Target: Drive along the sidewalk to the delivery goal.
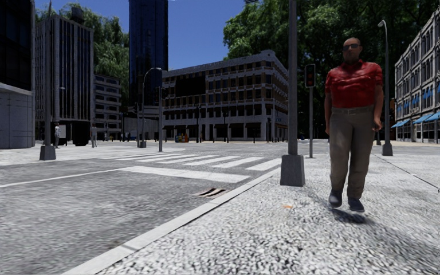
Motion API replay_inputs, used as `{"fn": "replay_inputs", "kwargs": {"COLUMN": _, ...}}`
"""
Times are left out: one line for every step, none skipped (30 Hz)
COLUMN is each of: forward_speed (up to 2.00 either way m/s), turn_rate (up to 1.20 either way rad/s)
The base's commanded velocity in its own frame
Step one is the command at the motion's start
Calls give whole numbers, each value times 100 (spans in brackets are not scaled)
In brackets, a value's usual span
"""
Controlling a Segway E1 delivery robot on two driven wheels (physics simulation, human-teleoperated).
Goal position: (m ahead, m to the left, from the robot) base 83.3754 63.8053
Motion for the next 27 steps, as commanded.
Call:
{"fn": "replay_inputs", "kwargs": {"forward_speed": 91, "turn_rate": 44}}
{"fn": "replay_inputs", "kwargs": {"forward_speed": 92, "turn_rate": 44}}
{"fn": "replay_inputs", "kwargs": {"forward_speed": 93, "turn_rate": 41}}
{"fn": "replay_inputs", "kwargs": {"forward_speed": 96, "turn_rate": 24}}
{"fn": "replay_inputs", "kwargs": {"forward_speed": 96, "turn_rate": 24}}
{"fn": "replay_inputs", "kwargs": {"forward_speed": 99, "turn_rate": 19}}
{"fn": "replay_inputs", "kwargs": {"forward_speed": 104, "turn_rate": 18}}
{"fn": "replay_inputs", "kwargs": {"forward_speed": 111, "turn_rate": 18}}
{"fn": "replay_inputs", "kwargs": {"forward_speed": 117, "turn_rate": 18}}
{"fn": "replay_inputs", "kwargs": {"forward_speed": 117, "turn_rate": 18}}
{"fn": "replay_inputs", "kwargs": {"forward_speed": 124, "turn_rate": 5}}
{"fn": "replay_inputs", "kwargs": {"forward_speed": 127, "turn_rate": 0}}
{"fn": "replay_inputs", "kwargs": {"forward_speed": 128, "turn_rate": 0}}
{"fn": "replay_inputs", "kwargs": {"forward_speed": 128, "turn_rate": 0}}
{"fn": "replay_inputs", "kwargs": {"forward_speed": 128, "turn_rate": 0}}
{"fn": "replay_inputs", "kwargs": {"forward_speed": 128, "turn_rate": 0}}
{"fn": "replay_inputs", "kwargs": {"forward_speed": 128, "turn_rate": 0}}
{"fn": "replay_inputs", "kwargs": {"forward_speed": 129, "turn_rate": 0}}
{"fn": "replay_inputs", "kwargs": {"forward_speed": 129, "turn_rate": 0}}
{"fn": "replay_inputs", "kwargs": {"forward_speed": 143, "turn_rate": 0}}
{"fn": "replay_inputs", "kwargs": {"forward_speed": 165, "turn_rate": 0}}
{"fn": "replay_inputs", "kwargs": {"forward_speed": 179, "turn_rate": -40}}
{"fn": "replay_inputs", "kwargs": {"forward_speed": 166, "turn_rate": -57}}
{"fn": "replay_inputs", "kwargs": {"forward_speed": 166, "turn_rate": -57}}
{"fn": "replay_inputs", "kwargs": {"forward_speed": 131, "turn_rate": -63}}
{"fn": "replay_inputs", "kwargs": {"forward_speed": 114, "turn_rate": -65}}
{"fn": "replay_inputs", "kwargs": {"forward_speed": 108, "turn_rate": -66}}
